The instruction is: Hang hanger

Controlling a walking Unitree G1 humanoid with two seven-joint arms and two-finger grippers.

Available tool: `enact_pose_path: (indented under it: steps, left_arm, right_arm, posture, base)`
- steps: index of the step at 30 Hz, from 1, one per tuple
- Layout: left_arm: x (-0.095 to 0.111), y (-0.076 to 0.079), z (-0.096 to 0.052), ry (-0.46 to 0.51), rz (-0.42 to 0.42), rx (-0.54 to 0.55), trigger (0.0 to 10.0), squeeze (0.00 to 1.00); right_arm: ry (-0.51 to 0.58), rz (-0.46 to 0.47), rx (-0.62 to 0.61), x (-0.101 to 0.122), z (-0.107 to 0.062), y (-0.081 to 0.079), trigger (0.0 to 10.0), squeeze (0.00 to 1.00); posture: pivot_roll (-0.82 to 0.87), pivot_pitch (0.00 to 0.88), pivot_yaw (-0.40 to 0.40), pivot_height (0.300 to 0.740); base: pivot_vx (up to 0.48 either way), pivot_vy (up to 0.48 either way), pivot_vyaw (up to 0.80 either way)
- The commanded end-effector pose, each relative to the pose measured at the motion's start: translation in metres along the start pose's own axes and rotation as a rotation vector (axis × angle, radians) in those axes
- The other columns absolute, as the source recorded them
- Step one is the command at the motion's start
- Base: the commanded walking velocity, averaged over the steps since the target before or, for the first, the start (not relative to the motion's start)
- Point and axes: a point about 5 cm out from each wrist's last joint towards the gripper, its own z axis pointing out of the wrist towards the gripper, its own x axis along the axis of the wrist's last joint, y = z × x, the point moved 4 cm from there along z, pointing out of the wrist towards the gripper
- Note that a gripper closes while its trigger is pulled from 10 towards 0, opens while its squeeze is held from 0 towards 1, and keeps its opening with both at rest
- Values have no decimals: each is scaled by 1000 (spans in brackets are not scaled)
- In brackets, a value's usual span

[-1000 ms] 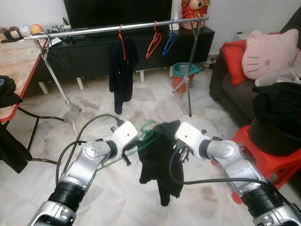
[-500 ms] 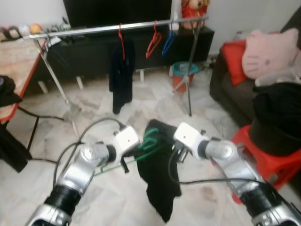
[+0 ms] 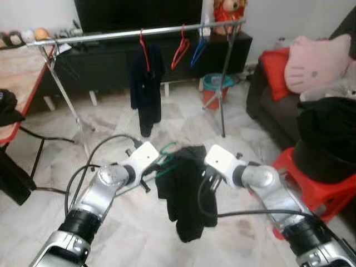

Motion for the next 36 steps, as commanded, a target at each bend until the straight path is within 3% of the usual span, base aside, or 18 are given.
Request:
enact_pose_path:
  steps: [1,7,9,11,15,26,36]
  left_arm:
    - [2,14,0,7,18,-74,10000,0]
    - [-10,23,-1,-53,33,-131,10000,0]
    - [-12,18,-1,-68,60,-94,10000,0]
    - [-16,4,1,-93,33,-6,10000,0]
    - [-9,-1,2,-67,27,33,10000,0]
    - [3,10,9,-9,40,3,10000,0]
    - [21,5,10,88,23,49,10000,0]
  right_arm:
    - [25,-35,-3,12,-3,3,10000,0]
    - [59,-44,9,26,-9,2,10000,0]
    - [63,-50,14,28,-10,1,10000,0]
    - [74,-72,42,32,-13,-3,10000,0]
    - [95,-77,67,40,-17,-9,10000,0]
    - [203,-127,213,75,-34,-43,10000,0]
    - [269,-124,232,91,-44,-50,10000,0]
  posture:
    - [92,0,-1,740]
    - [94,0,0,740]
    - [94,0,0,740]
    - [92,0,0,740]
    - [92,0,0,740]
    - [87,0,-1,740]
    - [86,0,-1,740]
  base:
    - [0,0,0]
    - [0,0,0]
    - [0,0,0]
    - [0,0,0]
    - [0,0,0]
    - [0,0,0]
    - [0,0,0]
